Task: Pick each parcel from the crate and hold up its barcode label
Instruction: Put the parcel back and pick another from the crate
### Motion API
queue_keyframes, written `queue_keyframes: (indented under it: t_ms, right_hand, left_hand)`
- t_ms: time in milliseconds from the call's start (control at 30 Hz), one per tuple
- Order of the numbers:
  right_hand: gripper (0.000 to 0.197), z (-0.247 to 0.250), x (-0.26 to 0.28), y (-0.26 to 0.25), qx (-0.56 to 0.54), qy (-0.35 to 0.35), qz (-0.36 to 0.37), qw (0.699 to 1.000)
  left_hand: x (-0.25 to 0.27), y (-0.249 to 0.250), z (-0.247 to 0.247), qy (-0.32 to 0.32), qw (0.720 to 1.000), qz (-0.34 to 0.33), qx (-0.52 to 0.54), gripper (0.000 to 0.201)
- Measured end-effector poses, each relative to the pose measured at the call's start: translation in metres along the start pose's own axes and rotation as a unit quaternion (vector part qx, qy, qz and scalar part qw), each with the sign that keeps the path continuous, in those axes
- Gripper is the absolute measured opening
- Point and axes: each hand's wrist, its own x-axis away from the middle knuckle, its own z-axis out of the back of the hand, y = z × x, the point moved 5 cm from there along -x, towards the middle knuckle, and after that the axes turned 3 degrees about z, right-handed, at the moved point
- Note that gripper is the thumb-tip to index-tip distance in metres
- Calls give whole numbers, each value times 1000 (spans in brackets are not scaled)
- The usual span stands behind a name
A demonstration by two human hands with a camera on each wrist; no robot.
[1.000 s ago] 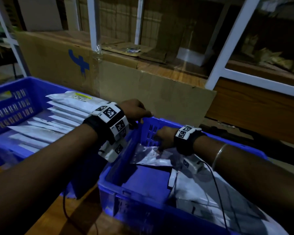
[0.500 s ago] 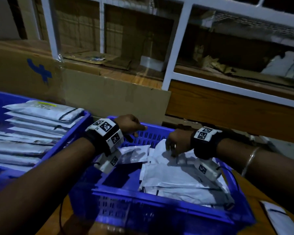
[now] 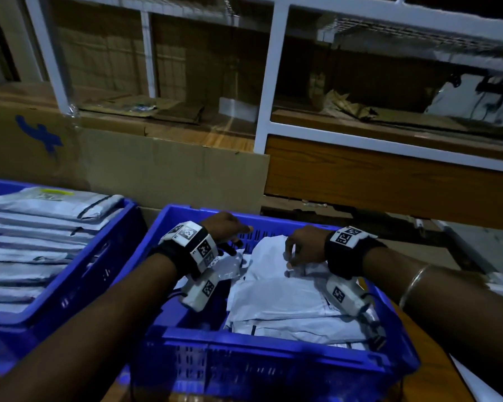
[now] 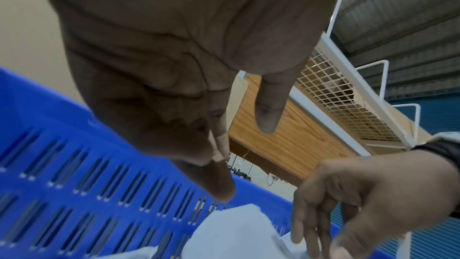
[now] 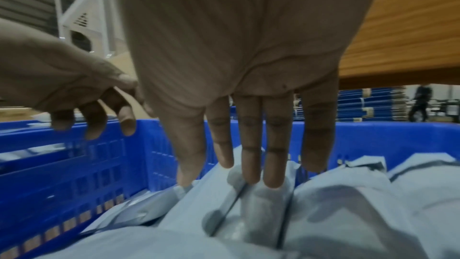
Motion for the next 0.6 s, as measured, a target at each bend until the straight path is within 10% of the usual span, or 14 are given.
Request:
queue_keyframes:
  t_ms: [600]
  right_hand:
    - [51, 2, -41, 32, -107, 66, -128, 984]
  left_hand:
    - [-60, -12, -18, -23, 999, -14, -19, 34]
